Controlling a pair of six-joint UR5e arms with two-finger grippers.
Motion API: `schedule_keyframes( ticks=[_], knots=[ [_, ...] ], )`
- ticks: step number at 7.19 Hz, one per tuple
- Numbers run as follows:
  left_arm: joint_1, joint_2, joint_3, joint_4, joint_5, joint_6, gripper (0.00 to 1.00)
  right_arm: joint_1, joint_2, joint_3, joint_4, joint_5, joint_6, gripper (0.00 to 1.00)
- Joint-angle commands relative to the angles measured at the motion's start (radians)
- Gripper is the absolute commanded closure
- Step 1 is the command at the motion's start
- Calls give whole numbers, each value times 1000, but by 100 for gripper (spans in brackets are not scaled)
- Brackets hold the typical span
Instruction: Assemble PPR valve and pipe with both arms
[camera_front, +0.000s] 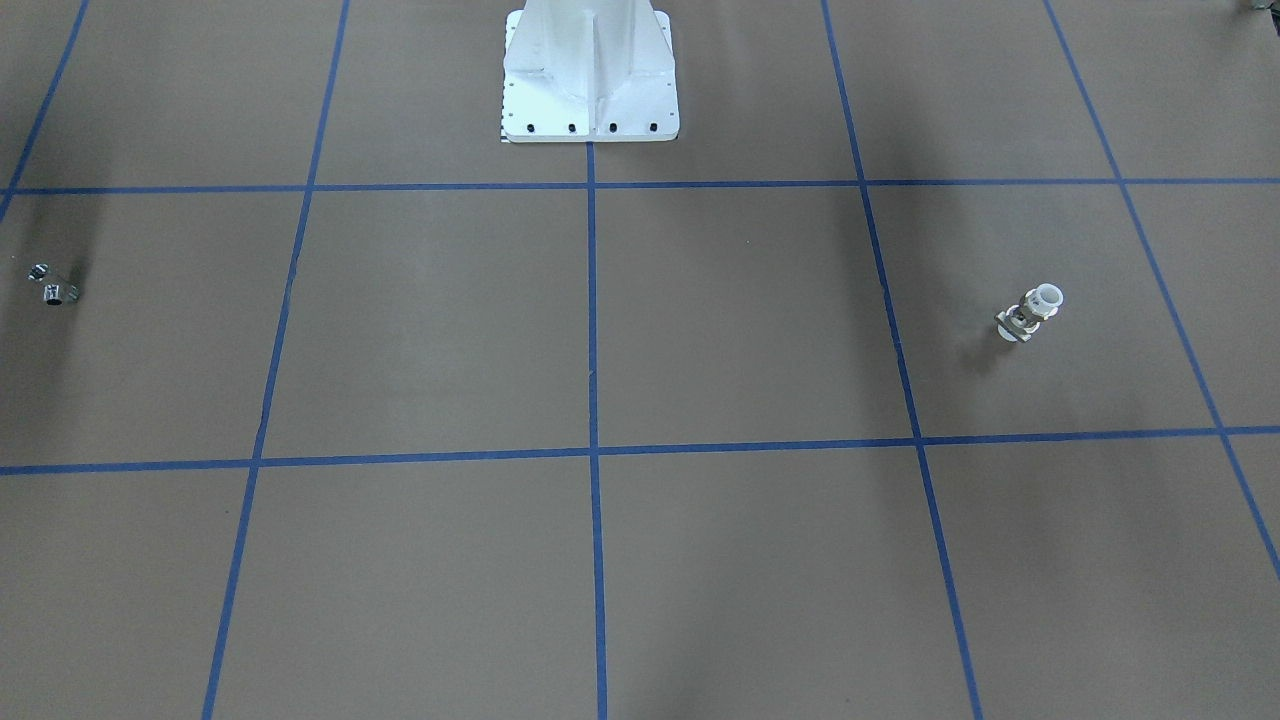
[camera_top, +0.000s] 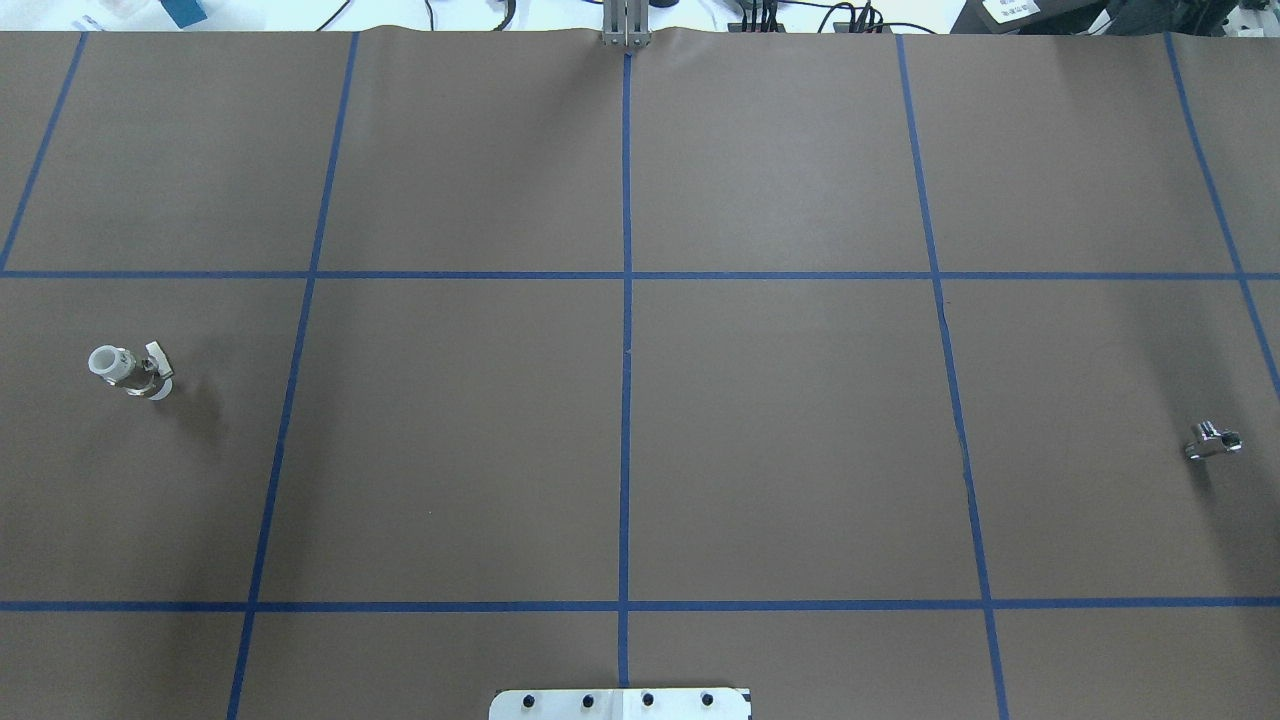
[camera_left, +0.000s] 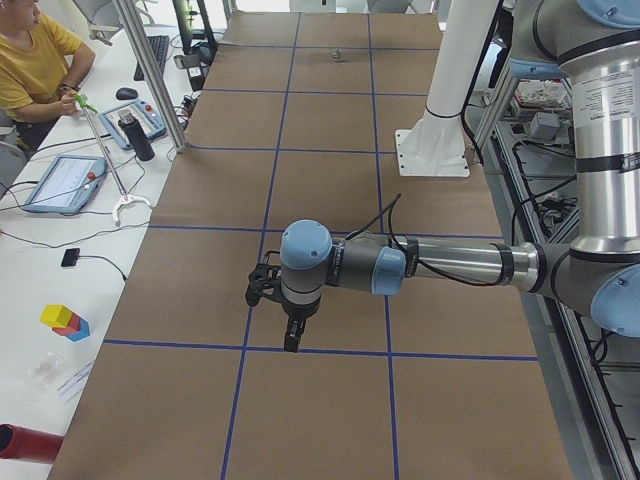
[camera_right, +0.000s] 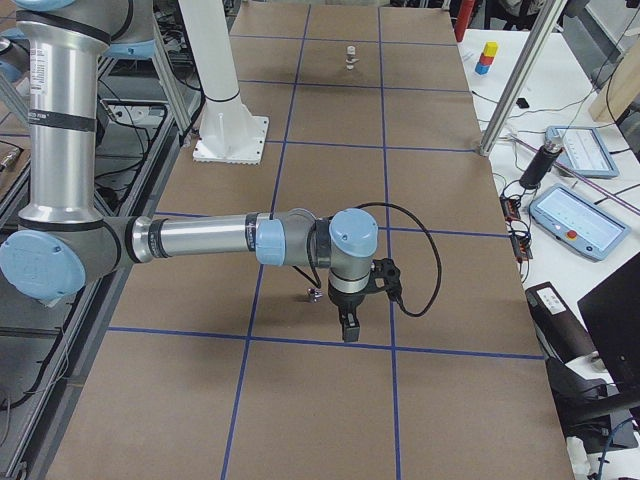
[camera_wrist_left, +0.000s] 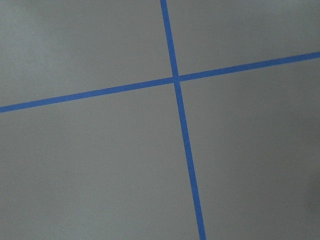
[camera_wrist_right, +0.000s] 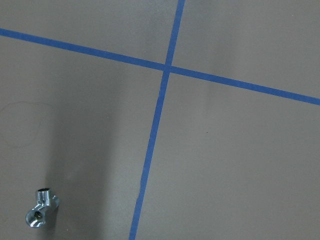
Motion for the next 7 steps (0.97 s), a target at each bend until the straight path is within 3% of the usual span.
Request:
schedule_keyframes(
  ticks=[1,4,6,7],
  knots=[
    [0,-3,-16,-2,-6,-4,0,0,2,-2,1,0,2,0],
    [6,-19,-74,-40,-9,-1,0,-2,53,-10,88,10,2,0],
    [18,-43,-59,-232,-9,1,0,-9,71,-10,253,33,12,0],
    [23,-99,-45,-300,-3,-2,0,-24,99,-11,271,26,17,0]
  ],
)
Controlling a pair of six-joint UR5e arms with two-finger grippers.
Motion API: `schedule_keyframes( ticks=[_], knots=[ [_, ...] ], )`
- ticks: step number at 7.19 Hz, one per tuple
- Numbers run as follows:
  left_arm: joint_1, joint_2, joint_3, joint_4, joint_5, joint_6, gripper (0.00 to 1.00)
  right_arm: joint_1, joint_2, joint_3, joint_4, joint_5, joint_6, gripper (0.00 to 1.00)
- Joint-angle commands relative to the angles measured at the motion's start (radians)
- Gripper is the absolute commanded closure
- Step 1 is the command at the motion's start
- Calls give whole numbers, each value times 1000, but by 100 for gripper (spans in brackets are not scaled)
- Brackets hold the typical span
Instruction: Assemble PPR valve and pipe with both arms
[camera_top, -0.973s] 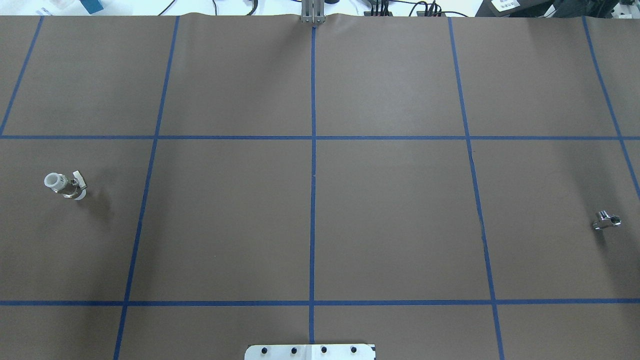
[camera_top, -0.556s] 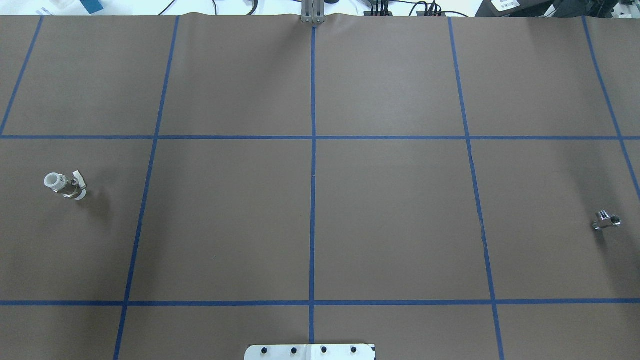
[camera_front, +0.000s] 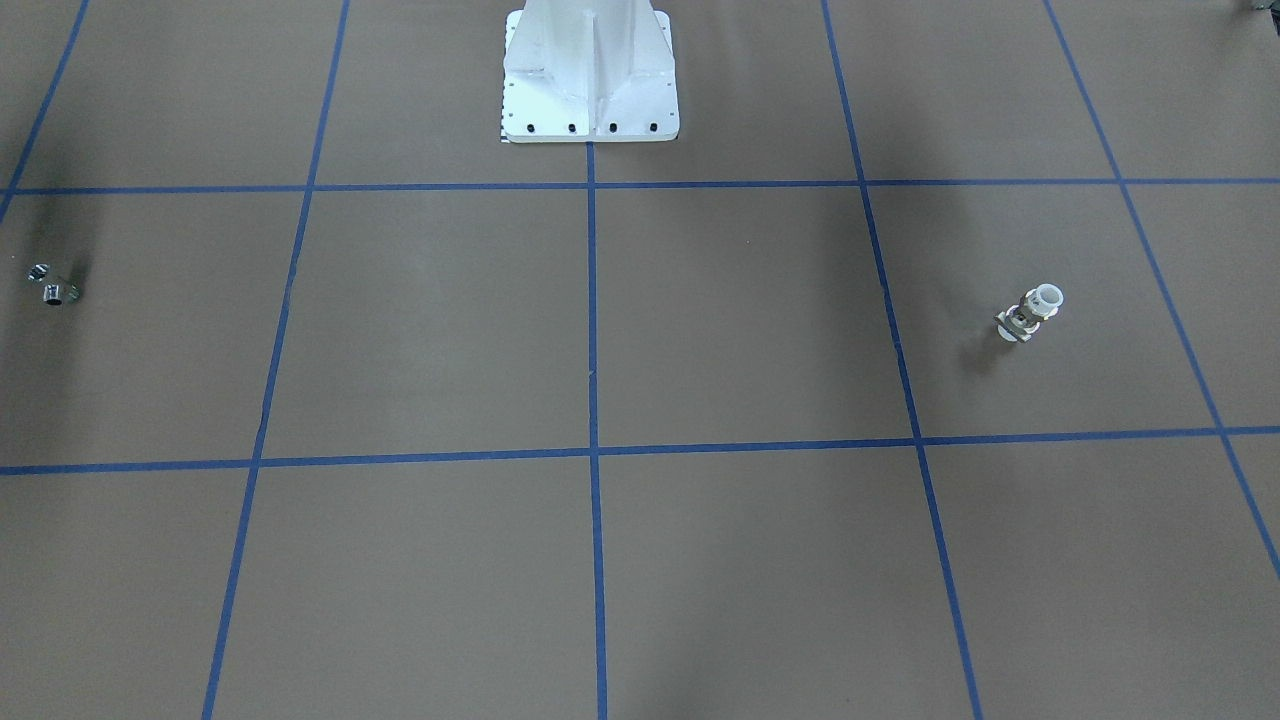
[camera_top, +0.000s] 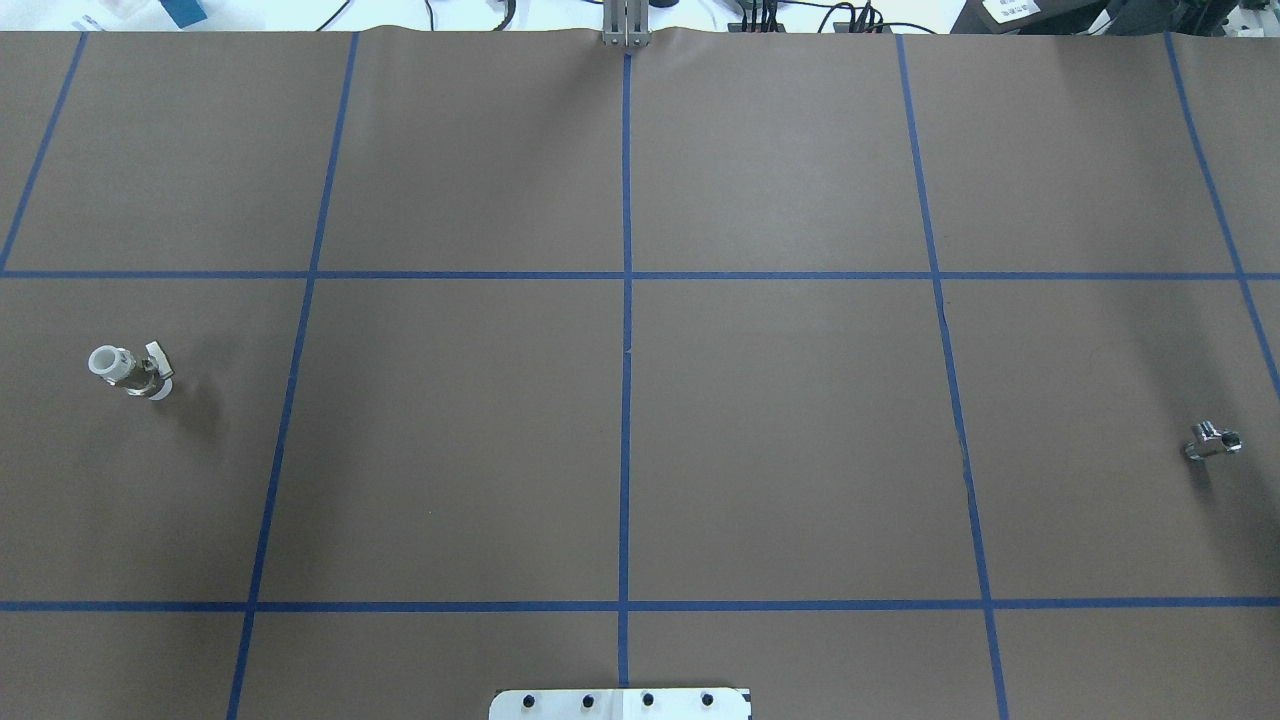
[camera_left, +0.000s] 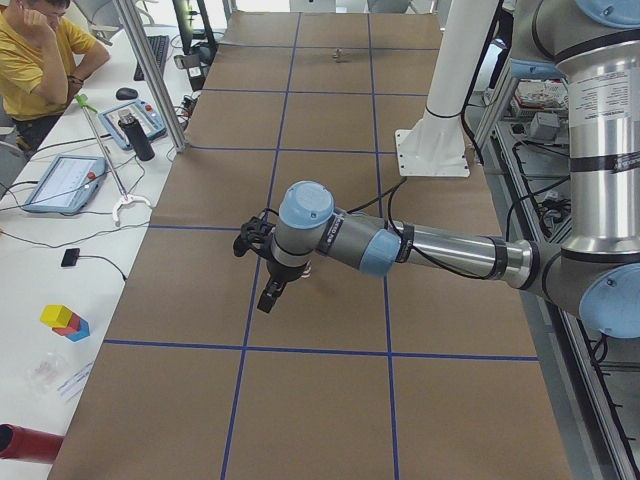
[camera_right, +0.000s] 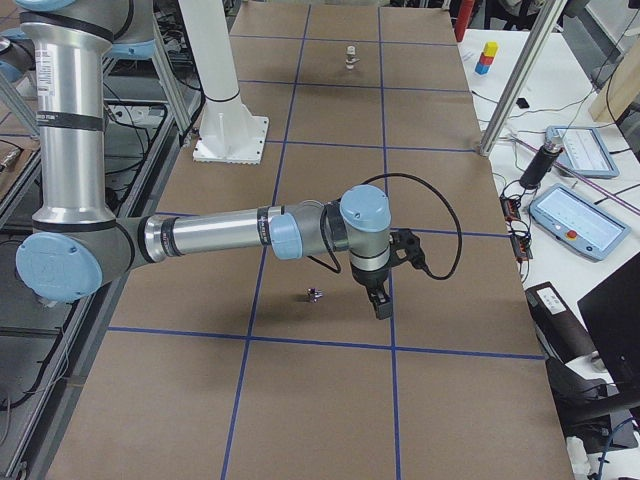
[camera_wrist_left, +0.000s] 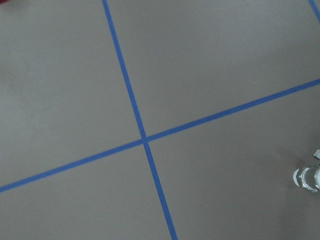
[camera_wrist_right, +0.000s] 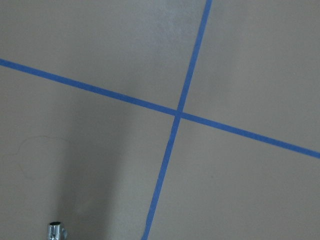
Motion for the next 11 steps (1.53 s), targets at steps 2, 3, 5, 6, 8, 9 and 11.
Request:
schedule_keyframes(
  ticks=[2,3,5,6,8,9,11],
  knots=[
    [101,-142,55,-109,-35,-102,0,-36,34,-15,69,-2,183,0],
    [160,-168,57,-138,-35,-278,0,-44,22,-21,92,1,196,0],
    [305,-161,62,-306,6,-384,0,-44,10,-23,121,3,198,0],
    [396,-153,59,-309,8,-394,0,-46,-7,-23,127,2,198,0],
    [470,-71,59,-312,121,-457,0,-46,-12,-23,127,2,199,0],
    [520,-57,62,-309,182,-463,0,-44,-13,-29,127,2,199,0],
    [562,-55,79,-309,191,-467,0,-44,-15,-30,127,2,199,0]
  ],
)
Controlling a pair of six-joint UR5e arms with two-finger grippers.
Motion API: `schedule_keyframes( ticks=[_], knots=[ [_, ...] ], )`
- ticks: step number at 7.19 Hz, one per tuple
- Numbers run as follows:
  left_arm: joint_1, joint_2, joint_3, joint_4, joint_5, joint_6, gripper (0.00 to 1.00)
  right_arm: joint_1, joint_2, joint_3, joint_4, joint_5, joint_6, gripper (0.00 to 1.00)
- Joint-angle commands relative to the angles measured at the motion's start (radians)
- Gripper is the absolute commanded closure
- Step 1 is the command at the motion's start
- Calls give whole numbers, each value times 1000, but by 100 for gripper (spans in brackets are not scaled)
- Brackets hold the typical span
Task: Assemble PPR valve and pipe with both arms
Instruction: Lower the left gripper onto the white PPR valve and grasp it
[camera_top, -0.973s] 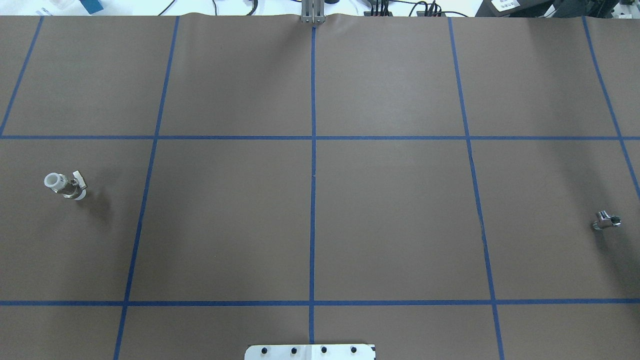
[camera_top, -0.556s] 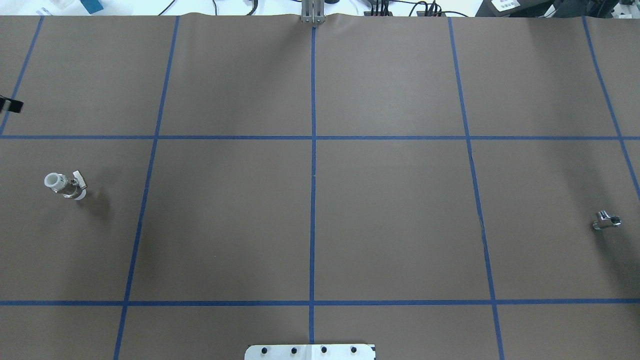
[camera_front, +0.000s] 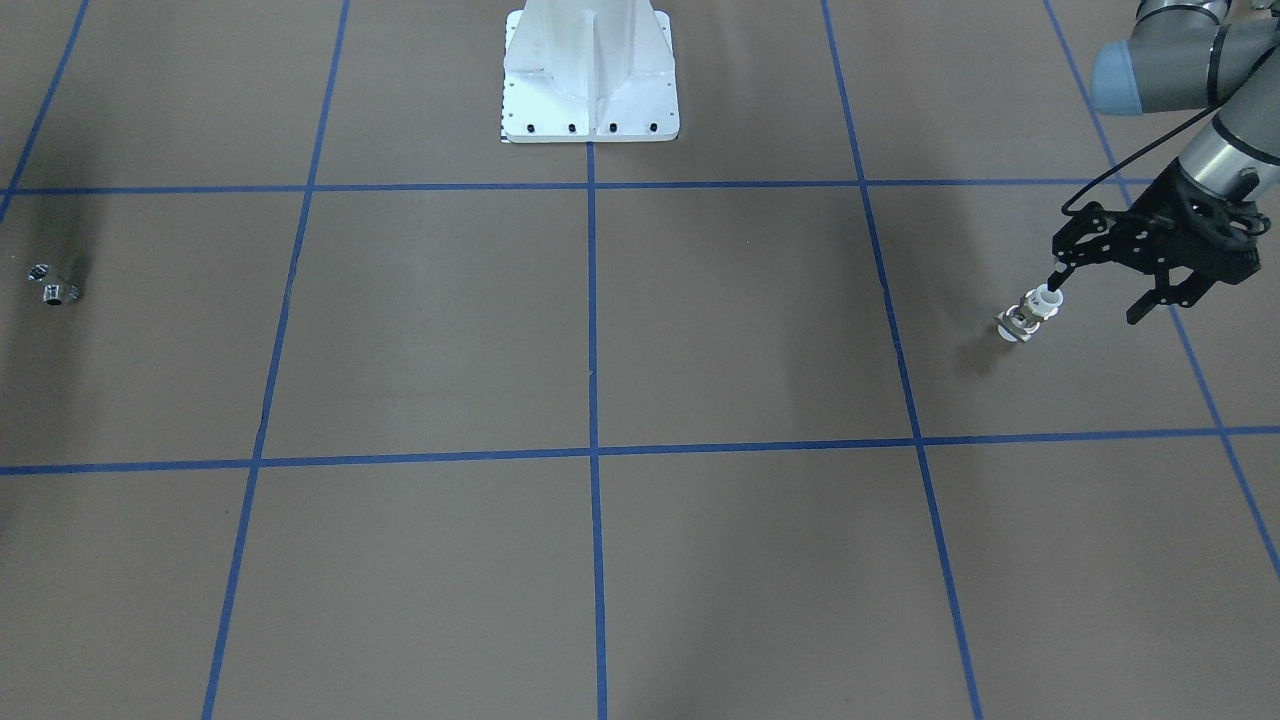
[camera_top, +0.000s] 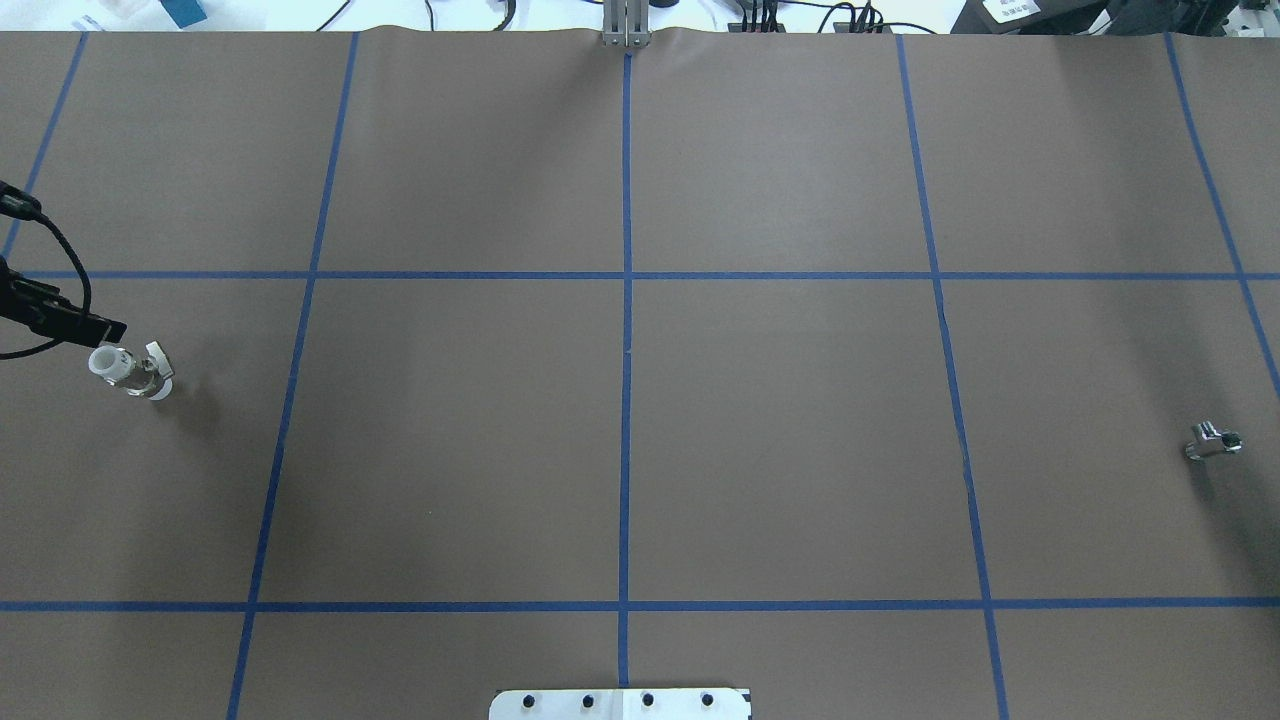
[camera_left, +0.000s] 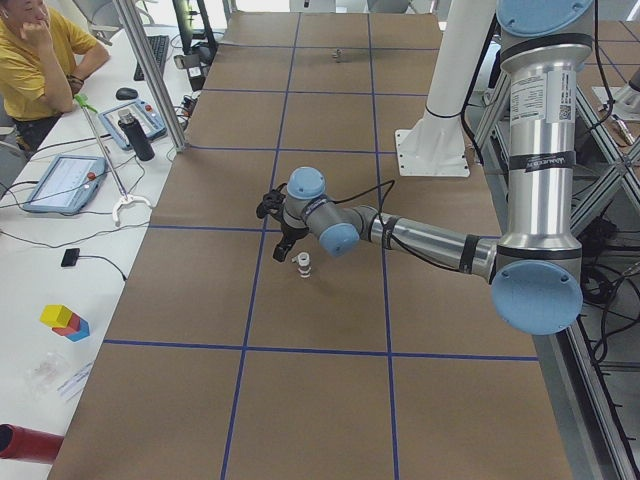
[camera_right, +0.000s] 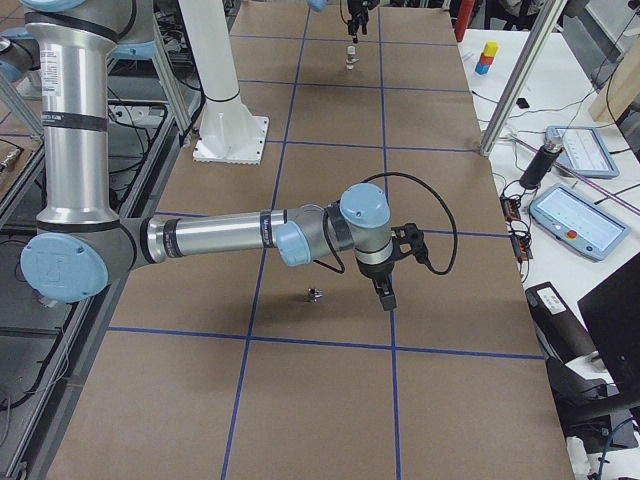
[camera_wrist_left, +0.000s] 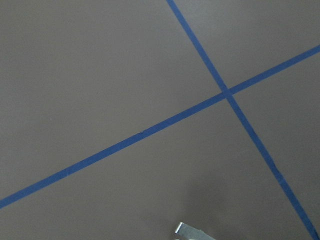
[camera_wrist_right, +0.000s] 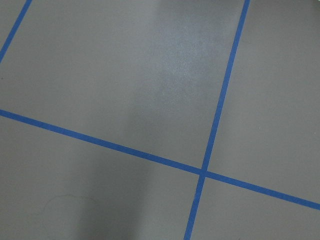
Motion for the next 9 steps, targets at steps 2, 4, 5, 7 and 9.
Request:
schedule_keyframes(
  ticks=[2,4,5,7,9],
  knots=[
    [80,3,31,-1,83,-29,0,0,-6,0,0,0,0,0],
    [106,-6,56,-7,90,-29,0,0,-6,-2,0,0,0,0],
    [114,-5,56,-11,90,-29,0,0,-9,-3,0,0,0,0],
    [117,-2,54,-12,85,-23,6,0,-9,-6,0,0,0,0],
    [122,1,53,-12,84,-20,32,0,-9,-6,0,2,0,0]
  ],
)
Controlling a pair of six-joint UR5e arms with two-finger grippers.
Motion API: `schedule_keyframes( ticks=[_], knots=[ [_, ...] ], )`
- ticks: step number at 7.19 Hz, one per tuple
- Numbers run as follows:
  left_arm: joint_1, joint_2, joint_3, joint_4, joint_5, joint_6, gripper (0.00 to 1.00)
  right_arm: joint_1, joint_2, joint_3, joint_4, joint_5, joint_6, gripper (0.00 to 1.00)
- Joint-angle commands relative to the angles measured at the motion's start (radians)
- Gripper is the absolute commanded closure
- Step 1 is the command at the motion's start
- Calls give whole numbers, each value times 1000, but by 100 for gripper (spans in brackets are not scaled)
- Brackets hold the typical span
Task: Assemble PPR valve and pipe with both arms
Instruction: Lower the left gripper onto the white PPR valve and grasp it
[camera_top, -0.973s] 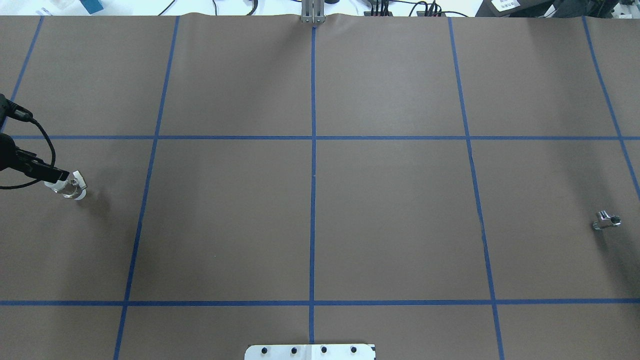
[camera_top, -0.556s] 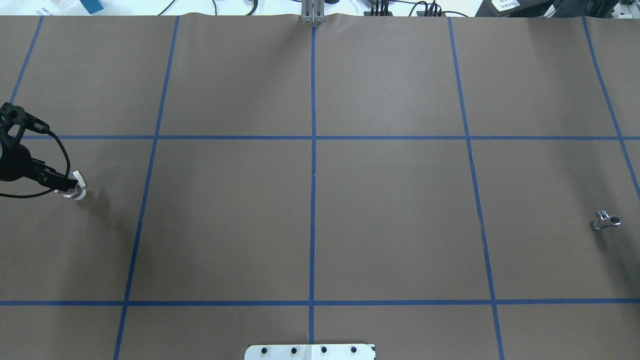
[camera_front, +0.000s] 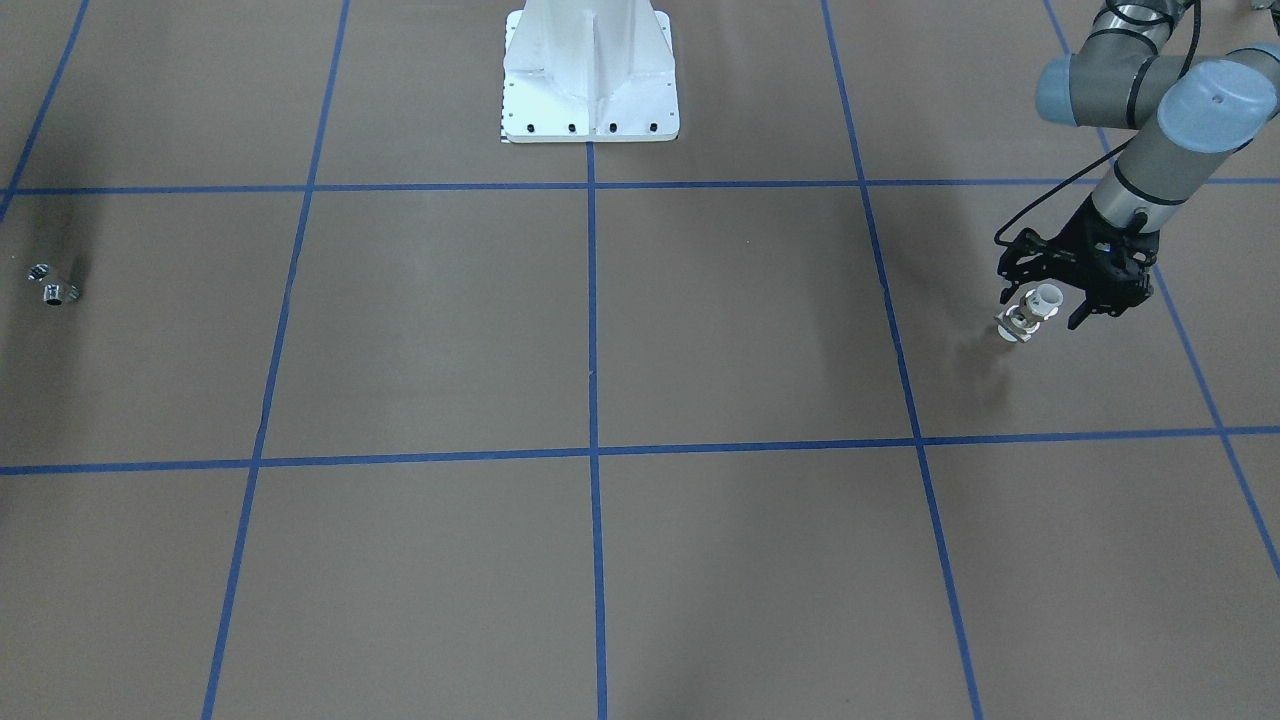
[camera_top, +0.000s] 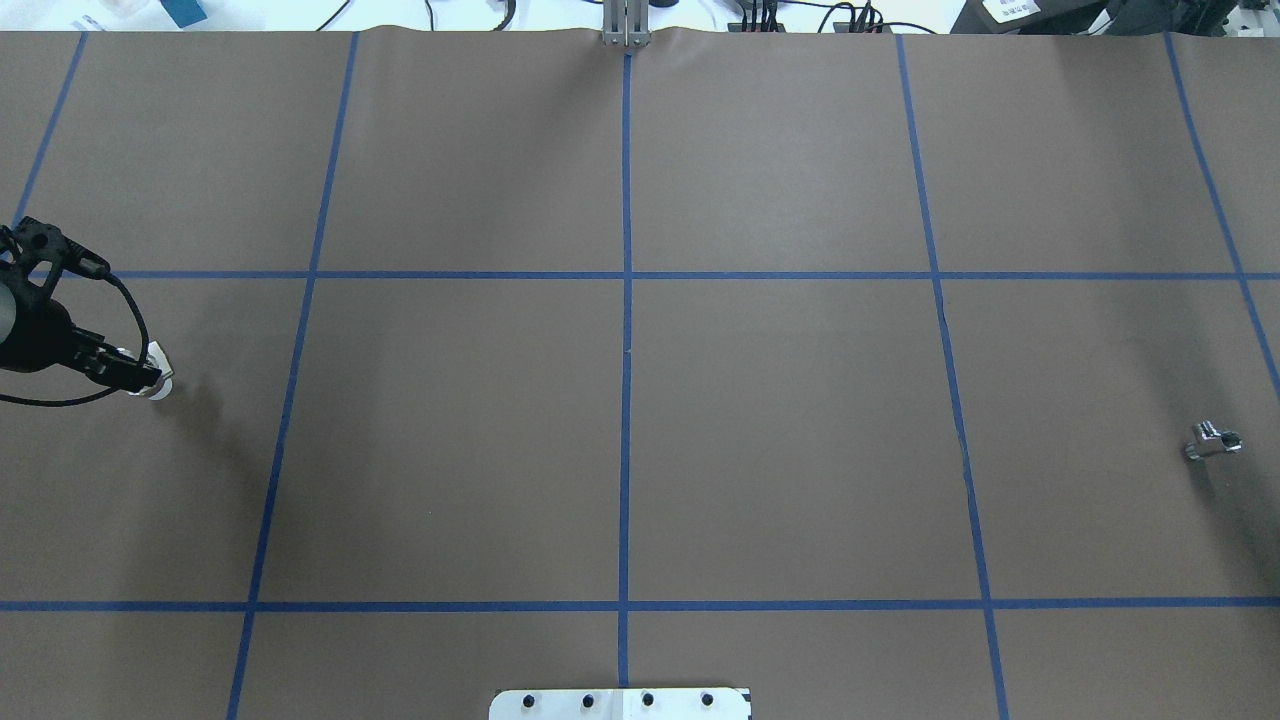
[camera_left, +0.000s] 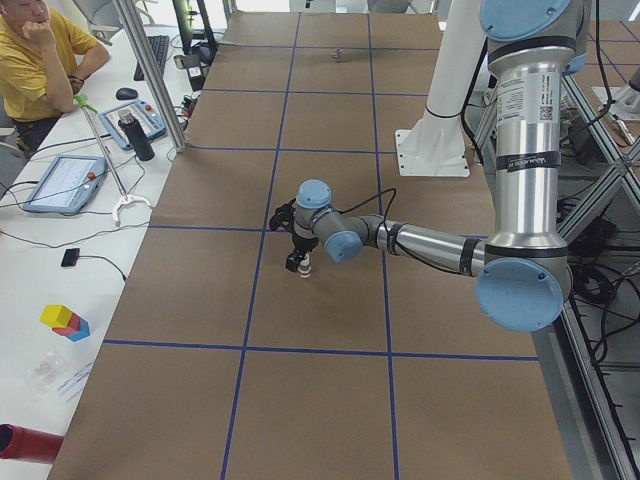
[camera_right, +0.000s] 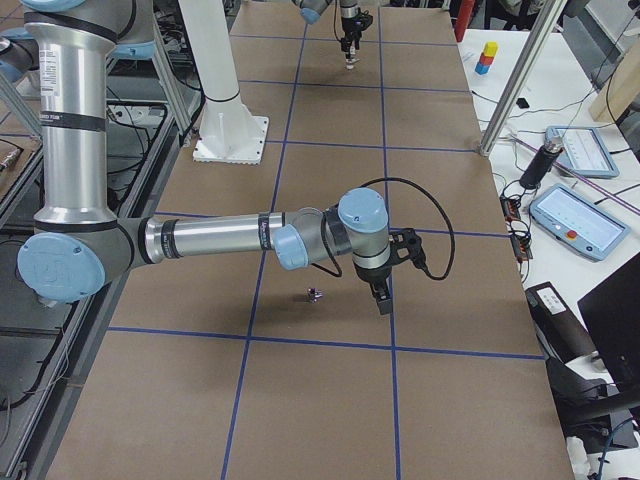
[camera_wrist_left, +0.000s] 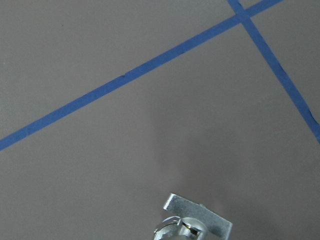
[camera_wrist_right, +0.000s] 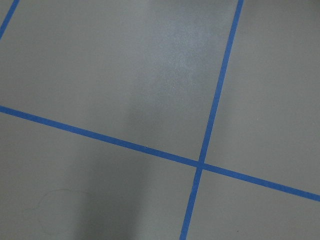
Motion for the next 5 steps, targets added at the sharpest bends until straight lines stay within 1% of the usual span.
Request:
schedule_keyframes(
  ticks=[1,4,5],
  knots=[
    [6,4,-1,0,-1,3,32,0,0,0,0,1,0,0],
    [13,5,1,2,-2,4,32,0,0,0,2,1,0,0],
    [13,5,1,2,-2,4,37,-2,0,0,2,1,0,0]
  ],
)
